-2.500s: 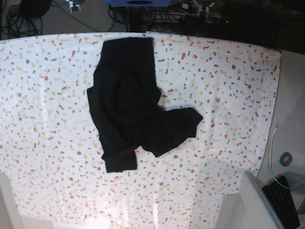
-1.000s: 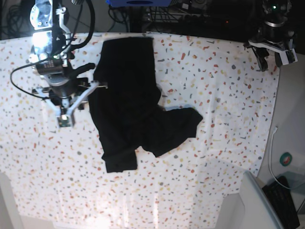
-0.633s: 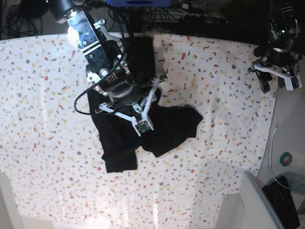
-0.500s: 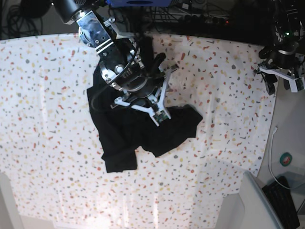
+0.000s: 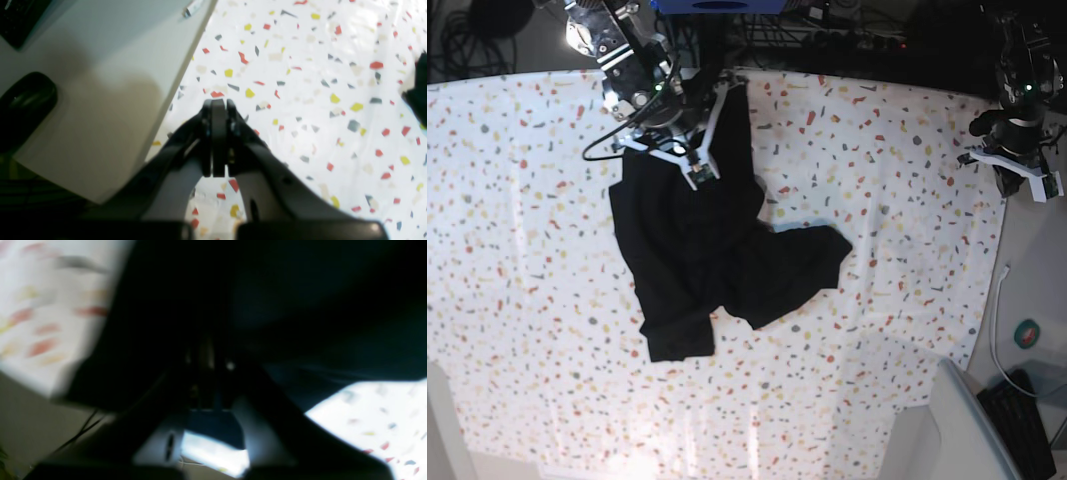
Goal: Layout the t-shirt on the table in an organized manner, then fold the t-shirt properly
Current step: 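Lower the right gripper and grasp the black t-shirt's bunched fabric, then drag the grasped shirt with the right gripper to spread it out, then regrasp the shirt body with the right gripper and pull it flatter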
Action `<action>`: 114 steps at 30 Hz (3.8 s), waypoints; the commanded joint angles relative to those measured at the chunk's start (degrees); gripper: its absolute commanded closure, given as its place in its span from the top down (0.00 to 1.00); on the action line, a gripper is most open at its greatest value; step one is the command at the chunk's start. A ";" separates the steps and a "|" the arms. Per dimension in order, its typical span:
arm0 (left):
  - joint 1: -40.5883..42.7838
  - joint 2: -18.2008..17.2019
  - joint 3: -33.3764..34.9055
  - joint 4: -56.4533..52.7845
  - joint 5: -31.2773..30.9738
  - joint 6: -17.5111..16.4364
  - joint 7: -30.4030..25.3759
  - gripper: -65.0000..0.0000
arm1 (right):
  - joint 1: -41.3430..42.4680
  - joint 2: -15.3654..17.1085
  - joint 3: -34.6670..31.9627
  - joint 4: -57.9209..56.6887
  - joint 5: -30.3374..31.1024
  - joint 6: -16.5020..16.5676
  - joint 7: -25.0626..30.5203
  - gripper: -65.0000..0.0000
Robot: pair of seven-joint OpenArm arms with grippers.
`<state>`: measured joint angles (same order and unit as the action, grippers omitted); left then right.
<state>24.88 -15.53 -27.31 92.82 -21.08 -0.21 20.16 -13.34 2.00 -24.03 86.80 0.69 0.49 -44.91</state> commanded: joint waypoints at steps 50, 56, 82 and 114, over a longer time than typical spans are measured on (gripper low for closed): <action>-0.05 3.18 -0.43 -0.02 -0.06 0.08 -1.22 0.12 | 28.42 -2.75 12.74 -23.29 -0.91 -7.39 8.11 0.48; -1.90 2.74 6.17 -0.20 0.11 0.08 -1.22 0.12 | 20.16 -1.34 12.91 -9.05 -0.91 -7.83 8.55 0.00; -13.94 0.10 20.76 -12.24 -0.41 0.25 -1.13 0.43 | -2.61 -0.55 46.49 8.10 1.11 -7.57 2.84 0.43; -11.65 -1.75 20.76 -11.45 -0.50 0.16 -1.13 0.87 | 32.29 2.09 10.54 -15.46 1.55 -6.78 7.85 0.50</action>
<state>13.61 -16.53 -6.28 80.51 -21.30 0.03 20.18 17.50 4.27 -13.69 70.46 2.35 -6.57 -37.82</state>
